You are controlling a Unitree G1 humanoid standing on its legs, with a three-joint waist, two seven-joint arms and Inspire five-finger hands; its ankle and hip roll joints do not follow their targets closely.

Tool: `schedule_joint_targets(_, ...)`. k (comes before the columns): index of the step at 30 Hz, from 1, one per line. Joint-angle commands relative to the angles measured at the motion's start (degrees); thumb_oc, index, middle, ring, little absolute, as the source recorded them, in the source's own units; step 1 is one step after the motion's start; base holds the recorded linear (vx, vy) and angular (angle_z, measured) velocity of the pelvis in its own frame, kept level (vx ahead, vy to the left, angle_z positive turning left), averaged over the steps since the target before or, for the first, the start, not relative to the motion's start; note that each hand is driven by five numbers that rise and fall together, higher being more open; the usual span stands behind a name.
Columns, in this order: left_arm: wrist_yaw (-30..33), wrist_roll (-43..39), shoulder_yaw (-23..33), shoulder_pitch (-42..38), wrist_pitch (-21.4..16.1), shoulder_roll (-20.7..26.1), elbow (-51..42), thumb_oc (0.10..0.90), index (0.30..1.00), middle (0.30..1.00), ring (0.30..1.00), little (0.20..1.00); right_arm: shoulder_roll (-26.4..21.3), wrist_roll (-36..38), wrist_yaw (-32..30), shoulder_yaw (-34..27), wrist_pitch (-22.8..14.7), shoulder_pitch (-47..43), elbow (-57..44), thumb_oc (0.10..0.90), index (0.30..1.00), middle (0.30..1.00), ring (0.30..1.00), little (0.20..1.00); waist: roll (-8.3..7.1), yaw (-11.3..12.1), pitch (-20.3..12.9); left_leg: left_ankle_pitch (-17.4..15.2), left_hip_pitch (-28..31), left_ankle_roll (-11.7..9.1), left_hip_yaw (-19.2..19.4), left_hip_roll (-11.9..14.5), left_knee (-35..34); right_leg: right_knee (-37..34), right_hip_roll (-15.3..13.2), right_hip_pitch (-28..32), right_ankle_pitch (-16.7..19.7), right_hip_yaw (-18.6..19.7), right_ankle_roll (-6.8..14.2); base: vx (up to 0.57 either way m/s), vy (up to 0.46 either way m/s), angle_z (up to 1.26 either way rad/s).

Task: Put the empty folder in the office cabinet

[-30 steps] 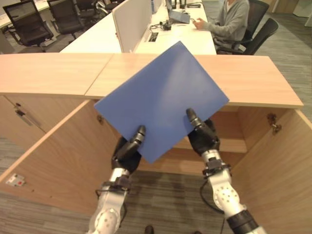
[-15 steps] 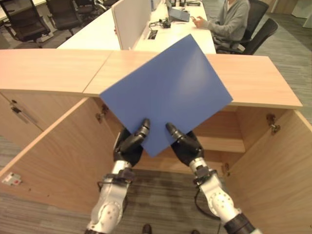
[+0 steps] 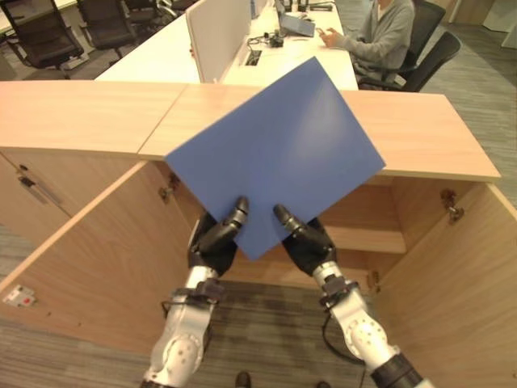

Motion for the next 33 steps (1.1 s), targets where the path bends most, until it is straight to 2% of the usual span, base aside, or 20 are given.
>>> schedule_joint_targets(1,-2.45,1.48,-0.26,-7.04,-4.83,1.27,-1.96,0.4,0.3,0.3,0.3,0.3,4.26,0.3,4.76,-2.62,-3.94,-6.07,-4.78,0.8,0.9,0.9,0.9,0.9,-0.19,-0.41,-2.89,-3.13,2.41,-6.03,-0.27,6.93,-0.29,0.94,-5.53,3.47,-5.76,1.81,5.85,0.0,0.0,0.0)
schedule_joint_targets(9,-2.5,1.53,0.32,-6.2,-4.77,1.45,-1.62,0.4,0.3,0.3,0.3,0.3,4.33,0.17,3.61,-6.33,-7.06,-7.99,-6.04,0.8,0.9,0.9,0.9,0.9,-0.11,-0.23,-3.05,-3.21,2.35,-5.91,-0.35,6.82,-0.29,0.91,-5.52,3.46,-5.82,1.74,5.88,0.0,0.0,0.0)
schedule_joint_targets(18,-2.73,1.77,0.14,-6.13,-4.44,1.53,-1.82,0.4,0.3,0.3,0.3,0.3,4.64,-0.06,3.14,-6.87,-7.62,-8.36,-6.55,0.8,0.9,0.9,0.9,0.9,-0.25,-0.09,-3.18,-3.31,2.37,-5.84,-0.4,6.75,-0.29,0.95,-5.44,3.56,-5.84,1.72,5.86,0.0,0.0,0.0)
schedule_joint_targets(19,-2.71,1.8,0.1,-6.19,-4.47,1.53,-1.82,0.4,0.3,0.3,0.3,0.3,4.65,-0.07,3.1,-6.84,-7.64,-8.39,-6.51,0.698,0.747,0.747,0.747,0.747,-0.24,-0.1,-3.16,-3.3,2.37,-5.84,-0.43,6.74,-0.29,0.96,-5.45,3.56,-5.85,1.73,5.86,0.0,0.0,0.0)
schedule_joint_targets(20,-2.71,1.8,0.1,-6.2,-4.48,1.53,-1.82,0.4,0.3,0.3,0.3,0.3,4.65,-0.07,3.1,-6.84,-7.64,-8.39,-6.5,0.698,0.747,0.747,0.747,0.747,-0.24,-0.1,-3.16,-3.3,2.38,-5.84,-0.43,6.74,-0.29,0.96,-5.45,3.56,-5.85,1.73,5.86,0.0,0.0,0.0)
schedule_joint_targets(21,-2.72,1.8,0.11,-6.2,-4.51,1.55,-1.84,0.4,0.3,0.3,0.3,0.3,4.64,-0.08,3.1,-6.78,-7.63,-8.37,-6.51,0.4,0.3,0.3,0.3,0.3,-0.25,-0.1,-3.14,-3.29,2.37,-5.84,-0.45,6.75,-0.29,0.95,-5.44,3.56,-5.86,1.73,5.86,0.0,0.0,0.0)
schedule_joint_targets(33,-2.4,2.03,0.25,-6.5,-4.64,1.12,-1.42,0.4,0.3,0.3,0.3,0.3,4.36,-0.13,3.06,-6.24,-6.38,-7.25,-5.39,0.4,0.3,0.3,0.3,0.3,-0.46,-0.2,-3.06,-3.38,2.25,-5.77,-0.6,6.72,-0.29,1.0,-5.41,3.4,-5.77,1.72,5.86,0.0,0.0,0.0)
